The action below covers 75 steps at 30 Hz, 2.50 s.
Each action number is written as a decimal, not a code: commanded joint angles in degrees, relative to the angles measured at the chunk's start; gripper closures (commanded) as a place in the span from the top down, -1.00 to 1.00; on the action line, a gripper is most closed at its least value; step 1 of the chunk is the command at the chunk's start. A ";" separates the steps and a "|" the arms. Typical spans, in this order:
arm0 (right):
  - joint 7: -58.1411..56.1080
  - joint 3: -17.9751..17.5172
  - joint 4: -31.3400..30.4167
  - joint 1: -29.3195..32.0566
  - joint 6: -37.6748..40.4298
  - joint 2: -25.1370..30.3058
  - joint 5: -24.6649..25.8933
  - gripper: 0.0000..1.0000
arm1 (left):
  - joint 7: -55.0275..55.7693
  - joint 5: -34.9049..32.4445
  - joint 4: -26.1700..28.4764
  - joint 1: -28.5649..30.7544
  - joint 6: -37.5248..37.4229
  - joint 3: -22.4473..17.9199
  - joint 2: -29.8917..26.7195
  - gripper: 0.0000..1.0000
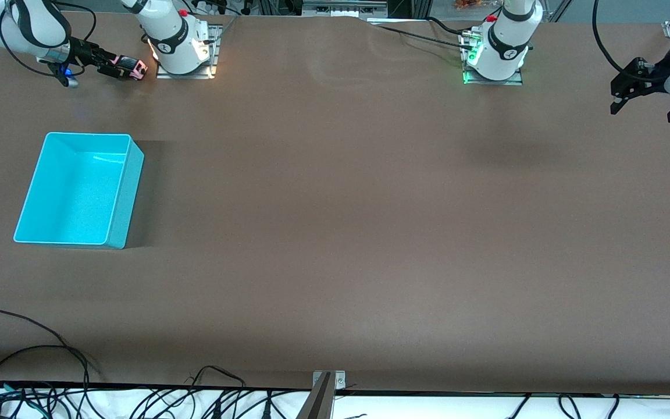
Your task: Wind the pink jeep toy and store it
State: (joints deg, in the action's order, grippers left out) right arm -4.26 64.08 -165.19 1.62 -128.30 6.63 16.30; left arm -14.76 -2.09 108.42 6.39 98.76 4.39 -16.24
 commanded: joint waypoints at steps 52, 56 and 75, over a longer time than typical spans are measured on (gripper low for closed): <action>-3.92 0.43 9.88 -17.26 11.31 4.88 0.04 -0.86 | 8.25 5.87 -8.32 -1.11 -9.72 -5.45 6.39 1.00; -3.65 0.34 15.32 -21.83 17.90 5.50 -3.37 -0.86 | 8.16 5.78 -8.40 -0.94 -9.72 -5.27 7.01 1.00; -4.79 0.52 37.74 -42.75 29.25 2.77 -10.68 -0.86 | 8.08 0.43 -8.05 -0.94 -9.81 -3.78 7.10 1.00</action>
State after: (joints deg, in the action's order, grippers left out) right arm -8.39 63.86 -132.49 -36.29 -101.33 11.56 7.07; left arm -7.00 2.04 102.21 5.47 90.44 0.24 -10.12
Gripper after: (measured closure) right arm 0.930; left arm 0.000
